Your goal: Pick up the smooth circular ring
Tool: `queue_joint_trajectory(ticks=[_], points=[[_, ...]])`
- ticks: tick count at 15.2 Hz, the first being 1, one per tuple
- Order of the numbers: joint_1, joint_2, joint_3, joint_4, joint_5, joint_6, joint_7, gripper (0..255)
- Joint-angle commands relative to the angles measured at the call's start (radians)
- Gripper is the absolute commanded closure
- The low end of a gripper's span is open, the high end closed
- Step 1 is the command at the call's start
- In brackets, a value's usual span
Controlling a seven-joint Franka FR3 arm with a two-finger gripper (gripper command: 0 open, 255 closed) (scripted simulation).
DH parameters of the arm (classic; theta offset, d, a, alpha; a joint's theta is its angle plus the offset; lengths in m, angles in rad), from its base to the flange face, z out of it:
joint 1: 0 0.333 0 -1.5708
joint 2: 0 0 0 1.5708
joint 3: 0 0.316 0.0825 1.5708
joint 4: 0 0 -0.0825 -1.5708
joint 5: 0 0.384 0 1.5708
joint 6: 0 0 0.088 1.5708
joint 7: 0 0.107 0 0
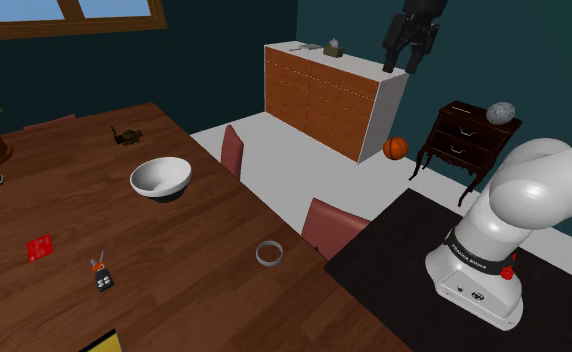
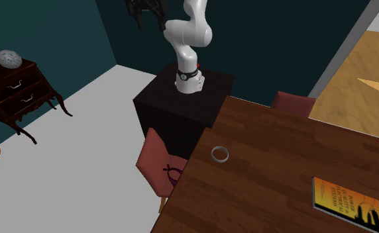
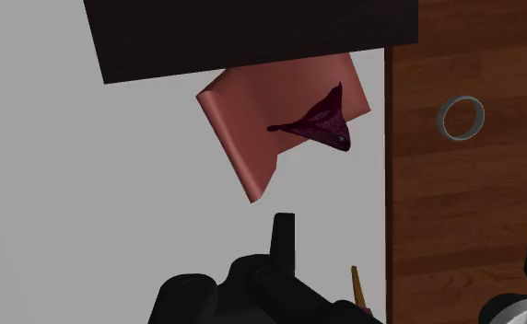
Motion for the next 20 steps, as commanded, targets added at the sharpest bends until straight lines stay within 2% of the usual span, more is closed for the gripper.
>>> queue_joint_trajectory(ticks=[1, 11, 20], points=[[0.0, 0.0, 0.0, 0.0, 0.0, 0.0, 0.0, 0], [0.049, 0.091, 0.144, -0.204, 0.081, 0.269, 0.121, 0], [0.1, 0.3, 0.276, -0.284, 0.147, 0.536, 0.225, 0]])
